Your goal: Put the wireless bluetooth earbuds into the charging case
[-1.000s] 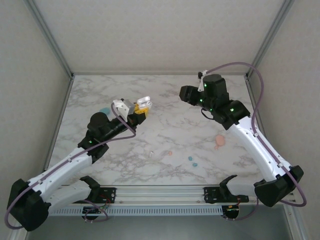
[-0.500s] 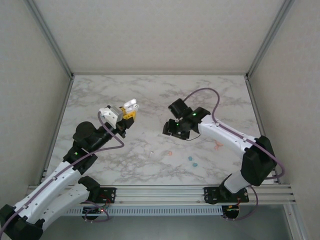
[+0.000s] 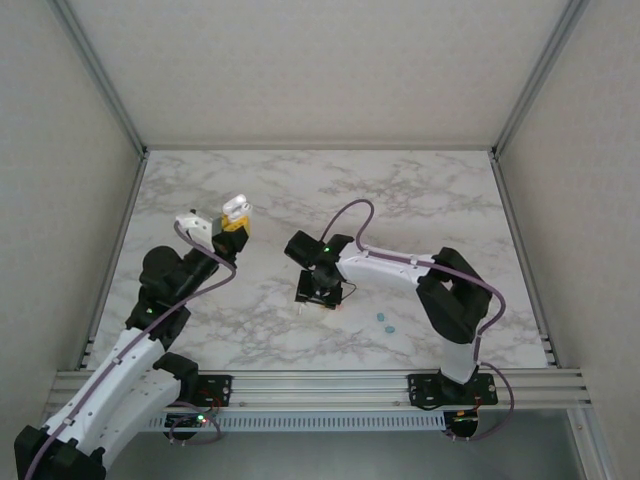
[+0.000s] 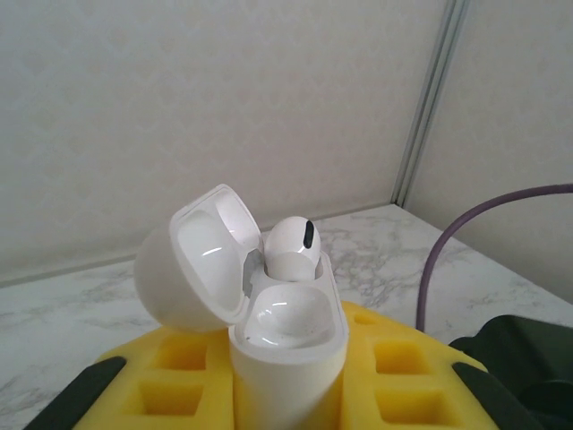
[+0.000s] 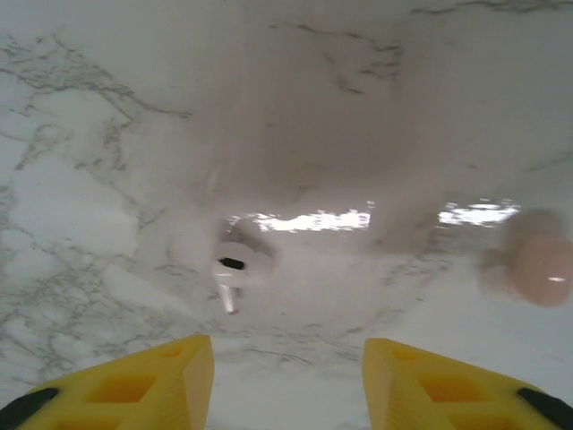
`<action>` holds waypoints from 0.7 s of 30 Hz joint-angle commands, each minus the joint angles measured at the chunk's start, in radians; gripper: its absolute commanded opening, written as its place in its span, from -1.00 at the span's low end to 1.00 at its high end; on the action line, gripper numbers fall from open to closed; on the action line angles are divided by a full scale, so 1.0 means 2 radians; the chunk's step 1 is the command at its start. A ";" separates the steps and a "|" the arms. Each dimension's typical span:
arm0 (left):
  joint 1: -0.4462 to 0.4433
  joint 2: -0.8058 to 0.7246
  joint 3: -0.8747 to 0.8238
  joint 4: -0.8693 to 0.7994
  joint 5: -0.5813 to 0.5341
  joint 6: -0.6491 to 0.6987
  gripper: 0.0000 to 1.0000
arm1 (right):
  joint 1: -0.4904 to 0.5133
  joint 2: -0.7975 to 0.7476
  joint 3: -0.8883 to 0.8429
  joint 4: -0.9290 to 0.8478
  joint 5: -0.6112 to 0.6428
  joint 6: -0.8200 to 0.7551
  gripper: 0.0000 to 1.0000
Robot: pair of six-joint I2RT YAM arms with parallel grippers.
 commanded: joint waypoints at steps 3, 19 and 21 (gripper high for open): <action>0.005 -0.019 -0.006 0.019 -0.001 -0.007 -0.71 | 0.005 0.037 0.046 -0.017 -0.004 0.015 -0.02; 0.005 -0.031 -0.004 0.011 -0.001 0.000 -0.70 | 0.015 0.092 0.081 -0.038 0.001 0.029 -0.07; 0.004 -0.031 -0.005 0.010 -0.001 0.001 -0.70 | 0.016 0.097 0.086 -0.043 0.003 0.026 -0.07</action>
